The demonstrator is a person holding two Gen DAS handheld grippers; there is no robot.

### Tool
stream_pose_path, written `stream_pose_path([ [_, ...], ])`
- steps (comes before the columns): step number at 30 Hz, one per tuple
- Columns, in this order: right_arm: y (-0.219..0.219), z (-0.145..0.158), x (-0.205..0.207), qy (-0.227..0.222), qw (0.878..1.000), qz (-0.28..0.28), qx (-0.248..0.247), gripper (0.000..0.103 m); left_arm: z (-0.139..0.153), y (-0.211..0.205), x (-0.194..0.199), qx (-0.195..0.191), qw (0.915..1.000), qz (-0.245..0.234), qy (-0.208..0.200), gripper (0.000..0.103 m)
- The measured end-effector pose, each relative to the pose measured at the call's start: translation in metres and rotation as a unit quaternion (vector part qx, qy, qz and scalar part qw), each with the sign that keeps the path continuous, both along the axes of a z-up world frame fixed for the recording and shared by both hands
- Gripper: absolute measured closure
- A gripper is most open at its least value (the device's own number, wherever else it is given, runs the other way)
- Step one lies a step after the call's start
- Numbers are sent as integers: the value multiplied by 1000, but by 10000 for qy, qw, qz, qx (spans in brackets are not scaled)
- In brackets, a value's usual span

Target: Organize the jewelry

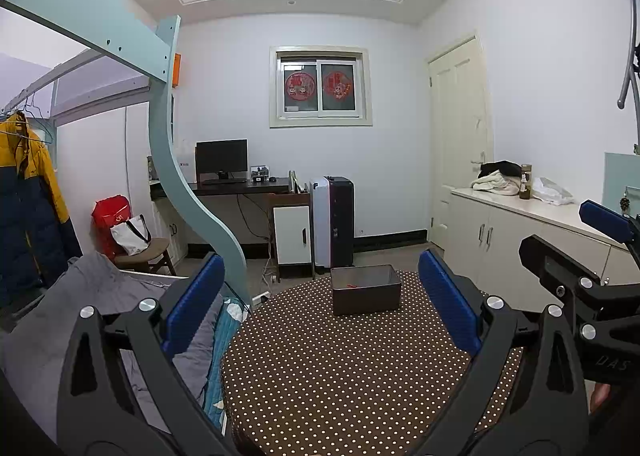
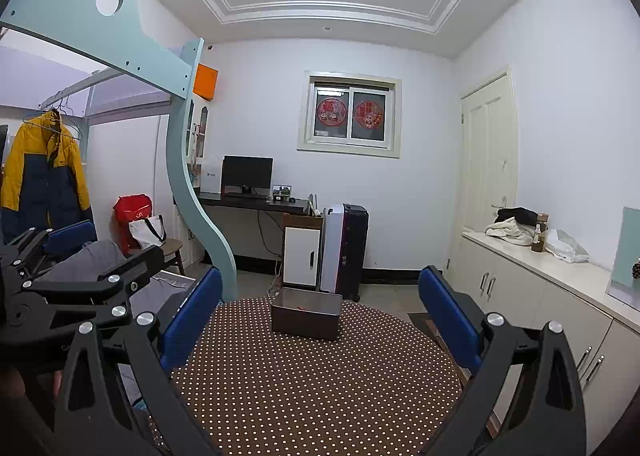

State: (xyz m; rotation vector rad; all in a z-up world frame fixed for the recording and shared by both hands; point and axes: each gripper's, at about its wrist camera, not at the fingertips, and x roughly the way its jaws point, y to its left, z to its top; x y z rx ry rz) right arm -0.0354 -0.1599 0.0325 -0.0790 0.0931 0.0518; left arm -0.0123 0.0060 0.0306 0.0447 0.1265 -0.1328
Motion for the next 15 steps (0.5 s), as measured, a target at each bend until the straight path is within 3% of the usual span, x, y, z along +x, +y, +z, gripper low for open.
stream_pose_path([
  [15, -2, -2, 5, 52, 10000, -38, 30, 8, -4, 0, 1, 35, 10000, 13, 33, 7],
])
